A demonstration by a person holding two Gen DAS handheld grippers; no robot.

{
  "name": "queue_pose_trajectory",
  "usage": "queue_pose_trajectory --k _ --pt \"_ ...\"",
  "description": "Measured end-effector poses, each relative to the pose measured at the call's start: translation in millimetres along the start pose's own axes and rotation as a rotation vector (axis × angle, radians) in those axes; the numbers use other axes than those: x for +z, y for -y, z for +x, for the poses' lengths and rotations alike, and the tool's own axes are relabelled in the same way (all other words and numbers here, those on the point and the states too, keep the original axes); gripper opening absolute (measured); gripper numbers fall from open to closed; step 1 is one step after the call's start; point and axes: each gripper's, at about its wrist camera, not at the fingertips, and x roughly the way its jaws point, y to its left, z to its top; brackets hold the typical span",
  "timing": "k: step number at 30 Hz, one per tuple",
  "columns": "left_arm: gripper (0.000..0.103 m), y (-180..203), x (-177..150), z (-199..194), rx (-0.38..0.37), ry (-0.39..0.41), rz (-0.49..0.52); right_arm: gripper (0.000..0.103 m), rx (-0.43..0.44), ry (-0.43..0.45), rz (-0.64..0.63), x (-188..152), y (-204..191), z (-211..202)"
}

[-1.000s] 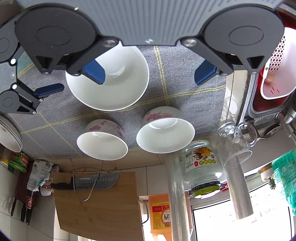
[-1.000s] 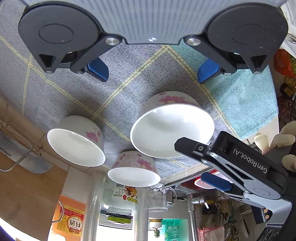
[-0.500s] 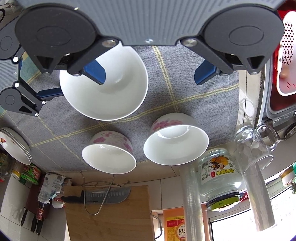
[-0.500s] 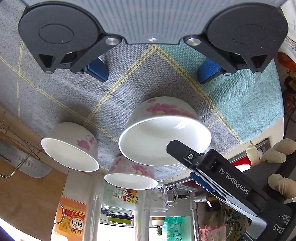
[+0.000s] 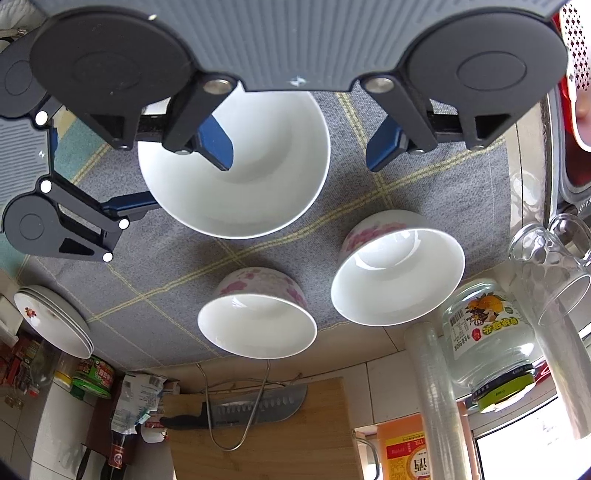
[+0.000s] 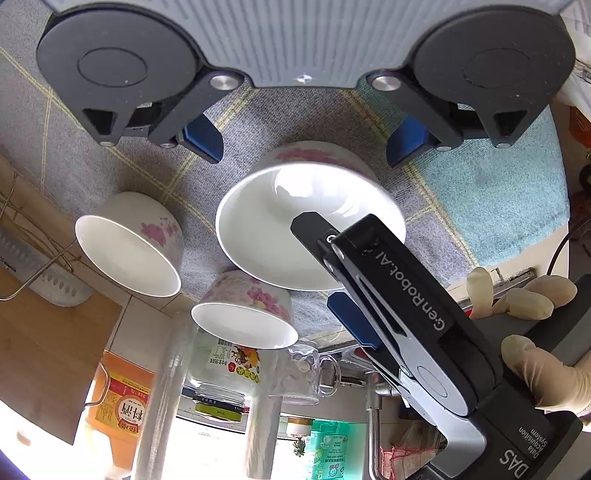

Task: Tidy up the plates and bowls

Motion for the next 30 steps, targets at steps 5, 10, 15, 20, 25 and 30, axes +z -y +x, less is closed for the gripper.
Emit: queue_pose_trajectory --k 5,10,15,20,25,30 --pt "0.061 1 1 3 -0.026 -0.015 0.004 0.087 0.000 0.007 -0.011 5 -1 -3" --pt "0.059 2 3 6 -0.042 -0.021 0.007 0.083 0.007 0.008 -0.024 9 -1 -4" --pt "0.055 2 4 7 -0.060 -0.026 0.008 0.082 0.007 0.005 -0.027 10 -2 -4" --pt "0.055 -1 5 9 -0.072 -0.032 0.001 0.082 0.008 0.000 -0.023 12 -1 -4" --pt "0.055 -3 5 10 -0.078 -0.036 -0.012 0.082 0.009 -0.005 -0.020 13 -1 -3" --pt "0.055 -2 6 8 -0.092 -0.034 -0.020 0.082 0.007 -0.016 -0.019 14 -1 -3"
